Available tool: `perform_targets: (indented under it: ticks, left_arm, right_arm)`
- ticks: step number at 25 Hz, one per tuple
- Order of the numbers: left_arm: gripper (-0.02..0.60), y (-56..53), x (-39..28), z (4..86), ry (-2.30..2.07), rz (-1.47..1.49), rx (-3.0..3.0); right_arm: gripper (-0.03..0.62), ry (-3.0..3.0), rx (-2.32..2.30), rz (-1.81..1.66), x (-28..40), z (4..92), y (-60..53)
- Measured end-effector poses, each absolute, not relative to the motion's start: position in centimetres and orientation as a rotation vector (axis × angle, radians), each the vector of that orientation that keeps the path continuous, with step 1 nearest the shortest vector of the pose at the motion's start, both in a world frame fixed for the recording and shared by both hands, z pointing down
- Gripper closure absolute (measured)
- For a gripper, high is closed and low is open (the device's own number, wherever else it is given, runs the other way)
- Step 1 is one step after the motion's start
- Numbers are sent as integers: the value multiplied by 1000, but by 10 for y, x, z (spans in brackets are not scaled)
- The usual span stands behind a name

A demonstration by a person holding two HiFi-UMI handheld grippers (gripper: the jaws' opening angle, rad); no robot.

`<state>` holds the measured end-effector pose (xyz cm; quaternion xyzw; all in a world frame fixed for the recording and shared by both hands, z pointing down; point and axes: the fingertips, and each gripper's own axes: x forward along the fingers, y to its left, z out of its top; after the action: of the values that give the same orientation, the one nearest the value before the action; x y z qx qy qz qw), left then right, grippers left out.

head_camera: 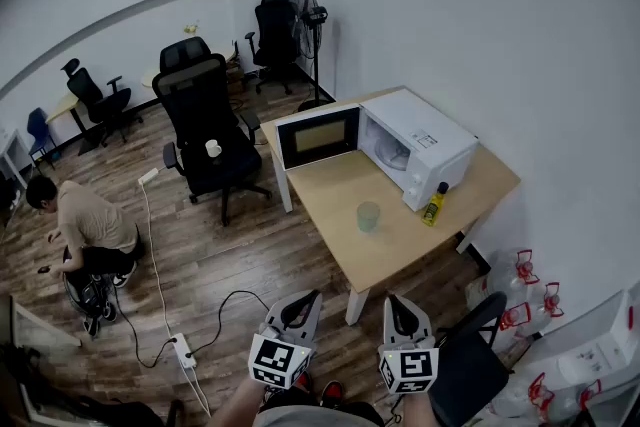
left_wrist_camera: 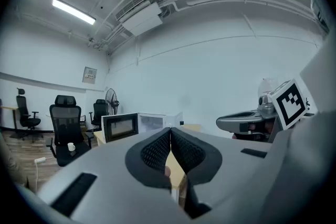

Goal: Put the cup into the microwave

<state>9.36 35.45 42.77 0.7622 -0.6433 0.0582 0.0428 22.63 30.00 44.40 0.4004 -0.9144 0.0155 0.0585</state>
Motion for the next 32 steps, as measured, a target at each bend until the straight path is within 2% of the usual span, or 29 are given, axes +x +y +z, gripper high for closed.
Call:
perform_targets:
  ticks: [18, 32]
  left_arm:
    - [558, 313, 73, 428, -1996, 177, 2321]
    - [558, 137, -2, 441, -1798, 205, 2455]
  right_arm:
    - [576, -2796, 1204, 42, 208, 443, 258]
    - [576, -2685, 1414, 81, 144, 459, 108]
